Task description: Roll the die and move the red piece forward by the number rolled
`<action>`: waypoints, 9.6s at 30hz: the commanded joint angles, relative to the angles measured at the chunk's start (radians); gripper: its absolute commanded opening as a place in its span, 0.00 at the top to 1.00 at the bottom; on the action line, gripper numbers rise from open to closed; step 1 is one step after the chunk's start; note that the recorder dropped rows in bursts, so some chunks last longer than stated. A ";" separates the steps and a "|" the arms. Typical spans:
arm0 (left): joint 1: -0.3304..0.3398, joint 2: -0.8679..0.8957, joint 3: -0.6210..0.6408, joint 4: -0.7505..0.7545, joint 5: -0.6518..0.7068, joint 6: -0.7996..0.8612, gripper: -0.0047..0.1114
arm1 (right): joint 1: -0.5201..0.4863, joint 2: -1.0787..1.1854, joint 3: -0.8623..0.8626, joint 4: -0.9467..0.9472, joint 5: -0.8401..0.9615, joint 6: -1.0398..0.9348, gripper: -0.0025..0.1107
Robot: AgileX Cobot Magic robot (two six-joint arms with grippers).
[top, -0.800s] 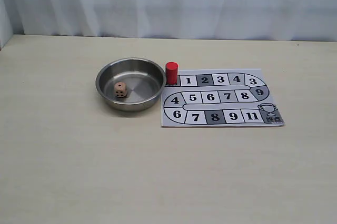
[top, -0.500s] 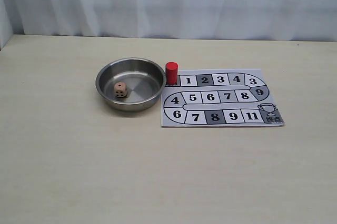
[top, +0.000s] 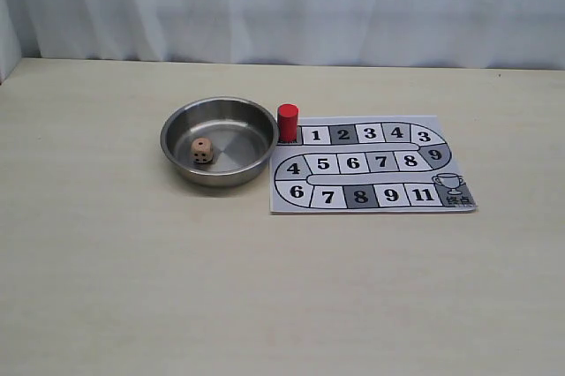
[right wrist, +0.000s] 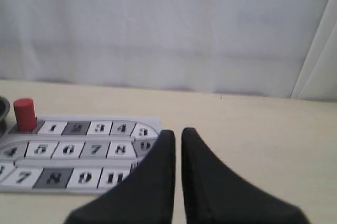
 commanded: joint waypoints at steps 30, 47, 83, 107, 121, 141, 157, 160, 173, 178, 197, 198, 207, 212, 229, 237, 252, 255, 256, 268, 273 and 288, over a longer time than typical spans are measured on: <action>0.000 0.000 0.002 -0.004 -0.013 -0.003 0.96 | -0.001 0.475 -0.665 0.170 0.272 0.025 0.94; 0.000 0.000 0.002 -0.004 -0.013 -0.003 0.96 | -0.001 1.027 -0.882 0.382 0.374 -0.359 0.63; 0.000 0.000 0.002 -0.004 -0.013 -0.003 0.96 | 0.646 2.222 -1.812 0.185 0.385 -0.044 0.41; 0.000 0.000 0.002 -0.004 -0.013 -0.003 0.96 | 0.650 2.388 -1.812 0.229 0.148 0.007 0.41; 0.000 0.000 0.002 -0.004 -0.013 -0.003 0.96 | 0.686 2.523 -2.167 -0.005 0.461 0.359 0.47; 0.000 0.000 0.002 -0.004 -0.013 -0.003 0.96 | 0.720 2.564 -2.173 -0.268 0.501 0.503 0.47; 0.000 0.000 0.002 -0.004 -0.013 -0.003 0.96 | 0.720 2.564 -2.173 -0.268 0.529 0.503 0.49; 0.000 0.000 0.002 -0.004 -0.013 -0.003 0.96 | 0.720 2.564 -2.173 -0.246 0.533 0.503 0.66; 0.000 0.000 0.002 -0.004 -0.013 -0.003 0.96 | 0.720 2.490 -2.173 -0.249 0.639 0.478 0.94; 0.000 0.000 0.002 -0.004 -0.013 -0.003 0.96 | 0.720 2.438 -2.173 -0.252 0.721 0.449 0.94; 0.000 0.000 0.002 -0.004 -0.013 -0.003 0.96 | 0.714 2.132 -1.789 -0.295 0.745 0.418 0.94; 0.000 0.000 0.002 -0.004 -0.013 -0.003 0.96 | 0.711 2.105 -1.745 -0.295 0.724 0.418 0.94; 0.000 0.000 0.002 -0.004 -0.013 -0.003 0.96 | 0.582 1.900 -1.375 -0.298 0.553 0.420 0.94; 0.000 0.000 0.002 -0.004 -0.013 -0.003 0.96 | 0.451 1.823 -1.201 -0.338 0.421 0.420 0.94; 0.000 0.000 0.002 -0.004 -0.013 -0.003 0.96 | 0.249 1.872 -1.120 -0.478 0.357 0.422 0.94; 0.000 0.000 0.002 -0.004 -0.013 -0.003 0.96 | 0.182 1.909 -1.120 -0.568 0.309 0.531 0.93; 0.000 0.000 0.002 -0.004 -0.013 -0.003 0.96 | 0.172 1.925 -1.120 0.577 0.197 -0.446 0.35; 0.000 0.000 0.002 -0.004 -0.013 -0.003 0.96 | 0.172 1.925 -1.120 0.581 0.187 -0.439 0.25; 0.000 0.000 0.002 -0.004 -0.013 -0.003 0.96 | 0.170 1.925 -1.120 0.567 0.172 -0.408 0.26; 0.000 0.000 0.002 -0.004 -0.013 -0.003 0.96 | 0.168 1.925 -1.120 0.424 0.154 -0.302 0.43; 0.000 0.000 0.002 -0.004 -0.013 -0.003 0.96 | 0.168 1.925 -1.129 0.424 0.198 -0.292 0.43; 0.000 0.000 0.002 -0.004 -0.014 -0.003 0.96 | 0.297 1.931 -1.239 0.375 0.545 -0.311 0.94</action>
